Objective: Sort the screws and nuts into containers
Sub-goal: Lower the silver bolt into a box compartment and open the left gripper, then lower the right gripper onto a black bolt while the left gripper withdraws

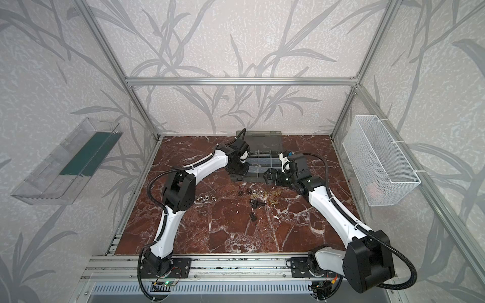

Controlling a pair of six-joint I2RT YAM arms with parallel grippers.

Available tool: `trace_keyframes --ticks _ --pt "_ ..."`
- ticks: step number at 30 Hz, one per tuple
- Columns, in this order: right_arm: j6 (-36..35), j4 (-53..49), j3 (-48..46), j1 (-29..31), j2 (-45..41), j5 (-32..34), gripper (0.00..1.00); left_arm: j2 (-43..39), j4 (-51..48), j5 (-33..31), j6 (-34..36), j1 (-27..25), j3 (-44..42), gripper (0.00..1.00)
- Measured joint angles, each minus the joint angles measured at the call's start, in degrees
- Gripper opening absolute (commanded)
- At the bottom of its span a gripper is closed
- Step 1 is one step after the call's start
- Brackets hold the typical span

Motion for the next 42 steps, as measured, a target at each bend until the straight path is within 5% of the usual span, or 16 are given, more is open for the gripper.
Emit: trace_keyframes --ticks 7,16,25,34,42 --pt "-0.04 -0.39 0.0 0.0 0.17 0.39 0.99 -0.26 0.09 -0.15 -0.39 0.0 -0.46 0.54" --pt "-0.79 -2.27 0.0 0.02 0.26 0.46 0.99 -4.83 -0.02 -0.2 -1.44 0.0 -0.48 0.99" --pt "-3.08 -6.8 0.0 3.91 0.26 3.98 0.99 -20.57 3.72 1.44 -4.39 0.0 -10.14 0.99" --pt "-4.33 -9.88 -0.57 13.25 0.26 9.94 1.0 -37.38 14.4 6.67 -11.87 0.0 -33.2 0.99" --pt "-2.34 -9.31 -5.33 19.85 2.51 12.24 0.87 -49.11 21.81 10.47 -17.77 0.55 -49.72 0.99"
